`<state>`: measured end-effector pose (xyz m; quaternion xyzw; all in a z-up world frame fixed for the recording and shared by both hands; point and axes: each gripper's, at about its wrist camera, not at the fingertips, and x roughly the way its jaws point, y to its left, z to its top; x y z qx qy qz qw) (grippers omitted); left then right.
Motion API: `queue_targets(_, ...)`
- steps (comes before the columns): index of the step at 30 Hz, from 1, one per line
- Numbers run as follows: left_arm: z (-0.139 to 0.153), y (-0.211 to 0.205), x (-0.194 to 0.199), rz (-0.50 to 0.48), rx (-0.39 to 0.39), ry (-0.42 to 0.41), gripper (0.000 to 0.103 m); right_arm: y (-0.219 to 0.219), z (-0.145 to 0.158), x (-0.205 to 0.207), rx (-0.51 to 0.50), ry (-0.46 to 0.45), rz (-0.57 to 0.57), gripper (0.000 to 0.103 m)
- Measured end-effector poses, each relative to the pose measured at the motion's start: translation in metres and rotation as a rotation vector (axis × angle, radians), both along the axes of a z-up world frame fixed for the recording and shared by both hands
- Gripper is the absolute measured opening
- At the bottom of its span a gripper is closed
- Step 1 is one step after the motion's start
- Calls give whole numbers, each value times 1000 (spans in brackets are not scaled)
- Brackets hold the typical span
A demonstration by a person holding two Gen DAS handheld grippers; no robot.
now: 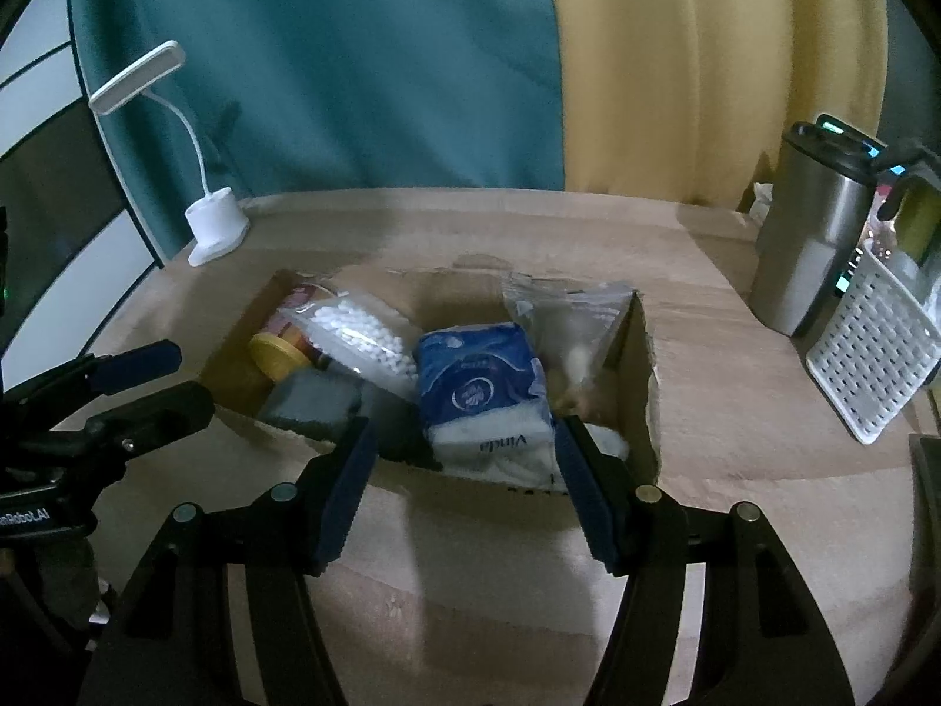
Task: Organize objects
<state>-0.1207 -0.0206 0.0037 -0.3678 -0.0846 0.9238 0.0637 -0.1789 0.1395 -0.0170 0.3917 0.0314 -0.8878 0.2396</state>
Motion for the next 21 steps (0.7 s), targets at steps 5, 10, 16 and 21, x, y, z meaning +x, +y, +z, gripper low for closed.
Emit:
queue_targets(5,2,3,9,2,-8,4,74,2,3,8,0,11,1,66)
queue_targets(10,5,6,16,1,-9,8,74,4,6,17,0,23,3,66)
queue_targets(16,7,9,25,0,-10,19,74,7,10,25,-1,37,4,67)
queue_targets(21,8,11,32,-2,-11,22,74,9,11,34,-1,45,4,67)
